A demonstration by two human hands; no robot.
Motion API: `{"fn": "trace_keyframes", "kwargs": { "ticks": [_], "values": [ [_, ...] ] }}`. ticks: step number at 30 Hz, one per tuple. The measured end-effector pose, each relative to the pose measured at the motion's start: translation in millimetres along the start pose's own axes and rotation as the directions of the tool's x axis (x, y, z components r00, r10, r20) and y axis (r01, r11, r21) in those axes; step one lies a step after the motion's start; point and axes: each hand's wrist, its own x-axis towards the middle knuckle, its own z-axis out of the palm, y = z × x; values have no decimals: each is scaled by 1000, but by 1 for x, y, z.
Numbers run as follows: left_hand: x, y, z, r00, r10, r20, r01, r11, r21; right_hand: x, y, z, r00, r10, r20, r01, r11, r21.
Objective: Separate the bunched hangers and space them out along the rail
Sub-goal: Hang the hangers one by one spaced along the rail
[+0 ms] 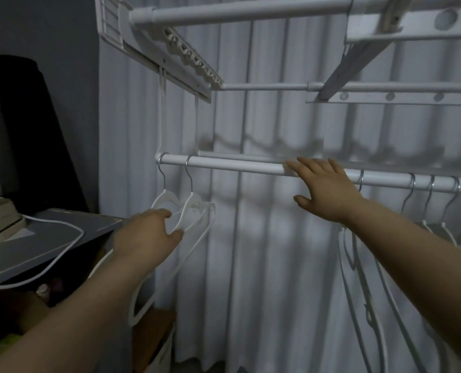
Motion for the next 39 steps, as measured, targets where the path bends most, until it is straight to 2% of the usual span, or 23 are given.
{"fn": "trace_keyframes", "kwargs": {
  "ticks": [3,5,7,9,12,15,21,28,31,36,39],
  "values": [
    [-8,20,-5,971,129,-199,-155,980,-121,-7,8,-5,989,24,-143,-11,996,89],
    [-15,39,-2,954,180,-241,-247,926,-285,-13,19,-9,975,49,-218,-23,992,120],
    [-24,61,4,960,201,-195,-272,832,-484,-20,34,-13,965,90,-246,-61,990,124],
    [-31,80,14,965,247,-93,-251,752,-609,-26,46,-16,957,167,-236,-136,981,140],
    [-40,105,35,943,330,42,-222,720,-658,-32,64,-12,963,228,-142,-216,972,97],
    [-46,128,52,925,343,162,-126,682,-721,-36,71,-7,965,258,-33,-255,963,92],
    [-61,170,71,832,406,377,-24,707,-707,-36,73,-9,971,238,-21,-238,971,27],
    [-58,208,94,758,384,527,83,745,-662,-39,81,-16,988,154,23,-156,983,98],
    [-56,209,100,777,377,504,52,759,-648,-41,87,-17,993,113,23,-115,987,113],
    [-52,193,97,875,298,381,16,770,-638,-41,93,-13,998,55,4,-55,994,98],
    [-50,189,91,882,312,352,-39,795,-606,-36,95,-10,999,46,-4,-46,995,89]
  ]
}}
